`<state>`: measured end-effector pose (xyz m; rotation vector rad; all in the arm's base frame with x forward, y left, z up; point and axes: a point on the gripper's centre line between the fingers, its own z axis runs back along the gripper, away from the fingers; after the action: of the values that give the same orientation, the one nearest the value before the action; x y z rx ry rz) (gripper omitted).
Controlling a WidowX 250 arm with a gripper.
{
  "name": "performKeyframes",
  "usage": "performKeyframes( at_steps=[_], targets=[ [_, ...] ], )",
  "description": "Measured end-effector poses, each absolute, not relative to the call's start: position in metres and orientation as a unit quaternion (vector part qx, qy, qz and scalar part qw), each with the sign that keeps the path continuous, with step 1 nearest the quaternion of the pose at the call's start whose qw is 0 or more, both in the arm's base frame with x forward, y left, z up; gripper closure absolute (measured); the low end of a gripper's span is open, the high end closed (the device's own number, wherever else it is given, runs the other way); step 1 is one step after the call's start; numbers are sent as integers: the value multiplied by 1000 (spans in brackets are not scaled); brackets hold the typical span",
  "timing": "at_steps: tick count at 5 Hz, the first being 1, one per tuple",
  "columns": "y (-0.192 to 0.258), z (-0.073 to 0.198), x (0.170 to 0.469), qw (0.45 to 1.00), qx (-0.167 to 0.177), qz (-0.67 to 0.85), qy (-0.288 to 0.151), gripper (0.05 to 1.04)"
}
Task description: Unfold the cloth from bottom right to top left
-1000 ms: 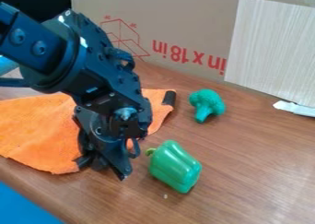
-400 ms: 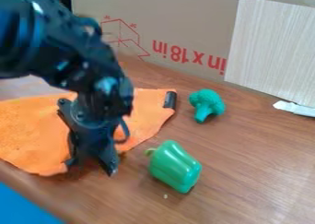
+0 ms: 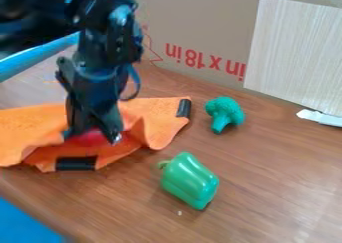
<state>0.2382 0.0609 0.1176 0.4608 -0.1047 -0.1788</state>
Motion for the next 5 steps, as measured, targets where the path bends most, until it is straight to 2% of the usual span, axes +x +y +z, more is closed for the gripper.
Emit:
performKeyframes(
  at_steps=[1, 3, 5],
  targets=[
    [73, 125, 250, 964, 250, -88, -13, 1029],
    [102, 140, 282, 969, 241, -56, 29, 1029],
    [130, 150, 308, 976, 217, 5, 30, 1029]
  ],
)
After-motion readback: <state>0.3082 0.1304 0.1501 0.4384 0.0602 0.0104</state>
